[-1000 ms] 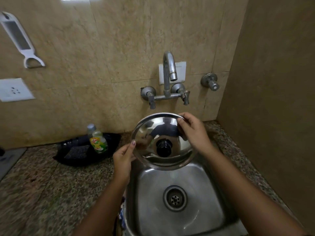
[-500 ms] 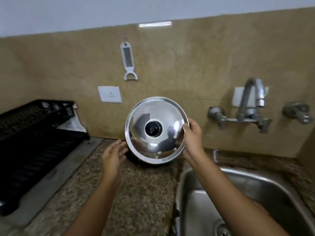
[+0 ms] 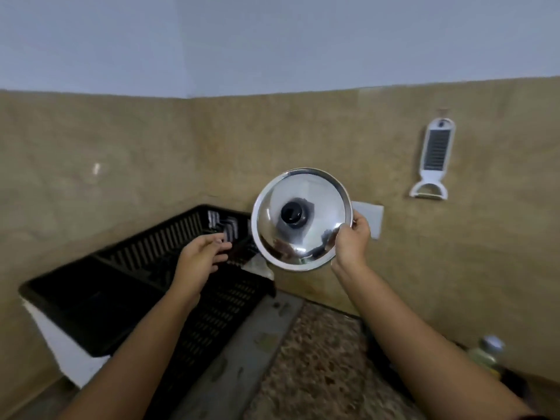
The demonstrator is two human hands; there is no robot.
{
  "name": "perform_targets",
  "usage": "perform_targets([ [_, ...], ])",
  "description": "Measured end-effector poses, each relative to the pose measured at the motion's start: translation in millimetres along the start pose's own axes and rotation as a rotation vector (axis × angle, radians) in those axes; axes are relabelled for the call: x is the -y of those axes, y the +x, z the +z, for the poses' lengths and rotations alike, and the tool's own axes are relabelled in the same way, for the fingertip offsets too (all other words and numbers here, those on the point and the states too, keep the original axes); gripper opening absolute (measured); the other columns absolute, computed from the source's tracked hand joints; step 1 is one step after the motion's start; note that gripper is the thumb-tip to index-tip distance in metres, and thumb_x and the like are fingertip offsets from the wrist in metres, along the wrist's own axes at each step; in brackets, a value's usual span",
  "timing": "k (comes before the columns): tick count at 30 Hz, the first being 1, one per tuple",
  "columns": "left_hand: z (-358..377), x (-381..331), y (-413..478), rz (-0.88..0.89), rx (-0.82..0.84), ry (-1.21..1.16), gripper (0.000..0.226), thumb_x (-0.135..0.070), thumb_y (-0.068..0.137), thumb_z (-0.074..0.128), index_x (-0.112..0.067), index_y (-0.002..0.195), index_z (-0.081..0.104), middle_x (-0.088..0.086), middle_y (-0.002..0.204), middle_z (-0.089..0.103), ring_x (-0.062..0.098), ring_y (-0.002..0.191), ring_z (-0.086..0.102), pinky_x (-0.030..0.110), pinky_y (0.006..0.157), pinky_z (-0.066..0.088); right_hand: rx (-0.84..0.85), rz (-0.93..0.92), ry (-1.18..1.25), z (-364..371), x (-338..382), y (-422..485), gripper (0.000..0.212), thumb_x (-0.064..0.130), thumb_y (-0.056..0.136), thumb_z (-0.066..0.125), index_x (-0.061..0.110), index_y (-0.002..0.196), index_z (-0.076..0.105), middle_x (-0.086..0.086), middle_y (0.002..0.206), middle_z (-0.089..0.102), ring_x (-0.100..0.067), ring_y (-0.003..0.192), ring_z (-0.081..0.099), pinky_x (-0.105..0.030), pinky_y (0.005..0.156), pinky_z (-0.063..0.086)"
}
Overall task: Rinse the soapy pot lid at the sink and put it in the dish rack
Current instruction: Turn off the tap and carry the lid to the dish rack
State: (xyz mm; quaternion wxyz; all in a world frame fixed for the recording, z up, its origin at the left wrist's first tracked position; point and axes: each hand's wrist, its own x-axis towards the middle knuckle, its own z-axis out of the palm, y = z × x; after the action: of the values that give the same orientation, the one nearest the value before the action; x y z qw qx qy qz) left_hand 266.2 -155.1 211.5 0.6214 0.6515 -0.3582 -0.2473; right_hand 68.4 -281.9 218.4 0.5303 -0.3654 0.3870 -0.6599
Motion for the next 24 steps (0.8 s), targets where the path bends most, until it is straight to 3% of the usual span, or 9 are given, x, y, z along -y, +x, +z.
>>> perform_targets([
  [3, -38, 0, 45, 0.019, -0.026, 0.033, 0.026, -0.021, 0.098, 0.045, -0.013, 0.117, 0.059, 0.002, 0.102, 0.068, 0.021, 0.097, 0.064, 0.026, 0.074, 0.044, -0.020, -0.070, -0.066, 69, -18, 17, 0.041, -0.006, 0.086, 0.034, 0.015, 0.114, 0.053, -0.011, 0.106, 0.061, -0.025, 0.091, 0.059, -0.037, 0.078, 0.053],
  [5, -57, 2, 71, 0.016, -0.014, 0.073, 0.026, -0.024, 0.099, 0.043, -0.015, 0.119, 0.058, -0.001, 0.103, 0.068, 0.020, 0.099, 0.064, 0.028, 0.076, 0.044, -0.018, -0.108, -0.090, 106, -30, 26, 0.041, -0.004, 0.088, 0.034, 0.014, 0.120, 0.052, -0.007, 0.113, 0.061, -0.022, 0.101, 0.058, -0.036, 0.090, 0.051],
  [7, -70, 4, 94, 0.008, 0.005, 0.099, 0.028, -0.026, 0.099, 0.043, -0.015, 0.121, 0.058, -0.001, 0.105, 0.068, 0.020, 0.100, 0.063, 0.031, 0.082, 0.043, -0.011, -0.147, -0.110, 138, -41, 34, 0.039, -0.003, 0.091, 0.033, 0.013, 0.122, 0.051, -0.006, 0.114, 0.060, -0.021, 0.102, 0.058, -0.034, 0.092, 0.049],
  [10, -85, 14, 117, -0.004, -0.032, 0.085, 0.029, -0.026, 0.099, 0.045, -0.014, 0.122, 0.058, 0.002, 0.111, 0.068, 0.020, 0.098, 0.064, 0.027, 0.072, 0.043, -0.003, -0.208, -0.163, 179, -63, 46, 0.036, -0.004, 0.093, 0.033, 0.010, 0.121, 0.051, -0.007, 0.114, 0.060, -0.022, 0.102, 0.058, -0.034, 0.092, 0.049],
  [13, -88, 23, 121, -0.055, -0.011, 0.049, 0.026, -0.024, 0.098, 0.045, -0.015, 0.119, 0.058, 0.001, 0.107, 0.069, 0.019, 0.098, 0.064, 0.027, 0.073, 0.045, 0.042, -0.248, -0.215, 200, -80, 54, 0.033, -0.001, 0.095, 0.033, 0.010, 0.121, 0.051, -0.004, 0.110, 0.059, -0.023, 0.101, 0.058, -0.035, 0.088, 0.049],
  [17, -88, 27, 122, -0.093, 0.064, 0.027, 0.024, -0.024, 0.098, 0.045, -0.019, 0.117, 0.059, -0.003, 0.107, 0.070, 0.015, 0.097, 0.065, 0.025, 0.072, 0.047, 0.103, -0.283, -0.279, 212, -101, 59, 0.032, -0.002, 0.095, 0.034, 0.008, 0.119, 0.053, 0.000, 0.102, 0.056, -0.014, 0.093, 0.053, -0.025, 0.081, 0.041],
  [24, -88, 28, 122, -0.076, 0.045, 0.027, 0.026, -0.022, 0.097, 0.044, -0.018, 0.117, 0.060, -0.004, 0.105, 0.070, 0.012, 0.091, 0.064, 0.023, 0.074, 0.045, 0.155, -0.195, -0.315, 218, -128, 78, 0.036, -0.006, 0.090, 0.037, 0.009, 0.112, 0.060, -0.014, 0.109, 0.066, -0.029, 0.098, 0.062, -0.046, 0.092, 0.052],
])
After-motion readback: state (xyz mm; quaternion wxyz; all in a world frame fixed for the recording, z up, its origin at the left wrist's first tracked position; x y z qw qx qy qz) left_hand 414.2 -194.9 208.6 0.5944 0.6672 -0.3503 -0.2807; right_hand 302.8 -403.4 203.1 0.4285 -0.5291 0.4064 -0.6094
